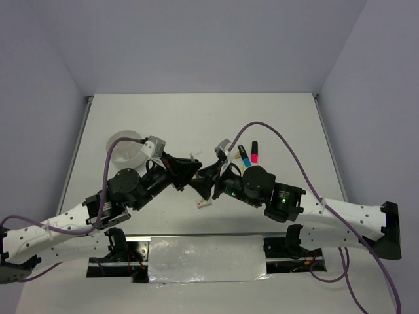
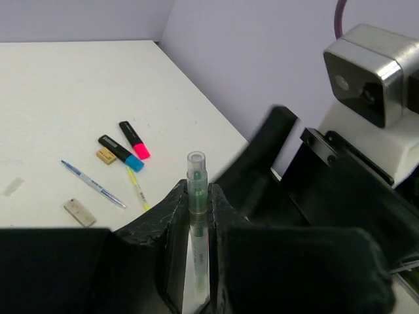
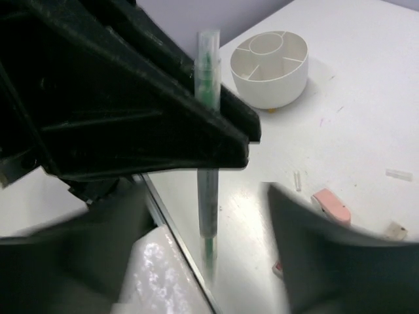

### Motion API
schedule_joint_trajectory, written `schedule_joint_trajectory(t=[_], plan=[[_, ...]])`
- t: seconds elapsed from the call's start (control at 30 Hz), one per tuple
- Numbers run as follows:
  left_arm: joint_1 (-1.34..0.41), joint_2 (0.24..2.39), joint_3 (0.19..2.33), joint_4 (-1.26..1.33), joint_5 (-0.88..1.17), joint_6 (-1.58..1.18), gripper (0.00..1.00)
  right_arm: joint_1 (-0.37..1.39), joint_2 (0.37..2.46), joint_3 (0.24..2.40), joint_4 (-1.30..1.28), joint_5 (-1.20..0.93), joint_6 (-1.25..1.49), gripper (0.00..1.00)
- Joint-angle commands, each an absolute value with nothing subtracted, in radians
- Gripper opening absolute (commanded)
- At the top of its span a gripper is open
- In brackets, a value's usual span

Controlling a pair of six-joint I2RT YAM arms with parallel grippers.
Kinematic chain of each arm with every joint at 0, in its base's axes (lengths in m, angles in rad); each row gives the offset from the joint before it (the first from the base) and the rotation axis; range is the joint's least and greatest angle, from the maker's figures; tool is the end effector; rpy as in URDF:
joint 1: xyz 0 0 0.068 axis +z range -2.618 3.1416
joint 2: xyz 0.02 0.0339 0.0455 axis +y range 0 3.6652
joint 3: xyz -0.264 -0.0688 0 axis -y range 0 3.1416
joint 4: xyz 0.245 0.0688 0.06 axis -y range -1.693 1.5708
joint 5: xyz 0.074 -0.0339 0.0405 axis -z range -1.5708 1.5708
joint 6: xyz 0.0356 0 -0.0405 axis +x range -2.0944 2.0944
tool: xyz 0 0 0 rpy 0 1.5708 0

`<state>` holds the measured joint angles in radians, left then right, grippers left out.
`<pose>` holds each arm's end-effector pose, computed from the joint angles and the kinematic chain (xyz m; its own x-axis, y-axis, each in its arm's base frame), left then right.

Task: Sort the stationery into containers
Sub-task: Place the pen in the storage box.

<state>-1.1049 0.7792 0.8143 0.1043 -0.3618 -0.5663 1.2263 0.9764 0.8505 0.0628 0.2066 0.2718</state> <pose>0.0926 -0.1562 0.3825 -0.3111 -0.4982 -0.8093 0.6057 0.5522 -0.5728 0.0850 0.2153 0.3541 -0.2493 0.0833 -0.9648 -0.8151 0.5200 0.2555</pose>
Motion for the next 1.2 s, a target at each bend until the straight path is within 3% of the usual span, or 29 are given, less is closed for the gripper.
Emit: schedule_joint_trajectory(t=[0.0, 0.03, 0.23, 0.37, 0.57, 0.7, 0.87, 1.17], plan=[[-1.104, 0.784, 0.876, 0.15, -0.406, -0.493, 0.0, 1.238, 0.947, 0.839, 0.077, 0.245, 0.259, 0.94], [-1.104, 0.787, 0.883, 0.138, -0.481, -0.476, 0.0, 1.235, 0.937, 0.824, 0.071, 0.27, 0.267, 1.0], [-1.089, 0.869, 0.928, 0.178, -0.991, -0.26, 0.0, 1.197, 0.799, 0.691, 0.019, 0.37, 0.313, 1.0], [-0.959, 0.989, 0.986, 0.27, -1.149, -0.085, 0.0, 1.193, 0.646, 0.614, -0.044, 0.423, 0.348, 1.0], [-0.507, 1.209, 1.129, 0.086, -1.054, -0.215, 0.0, 1.193, 0.503, 0.546, -0.123, 0.43, 0.387, 1.0], [-0.443, 1.301, 1.135, 0.155, -1.225, -0.15, 0.0, 1.193, 0.462, 0.523, -0.161, 0.431, 0.402, 1.0], [-0.355, 1.358, 1.085, 0.15, -1.206, -0.251, 0.0, 1.193, 0.446, 0.517, -0.187, 0.428, 0.41, 1.0], [-0.293, 1.393, 1.045, 0.31, -1.169, -0.195, 0.0, 1.192, 0.453, 0.52, -0.206, 0.391, 0.42, 1.0]])
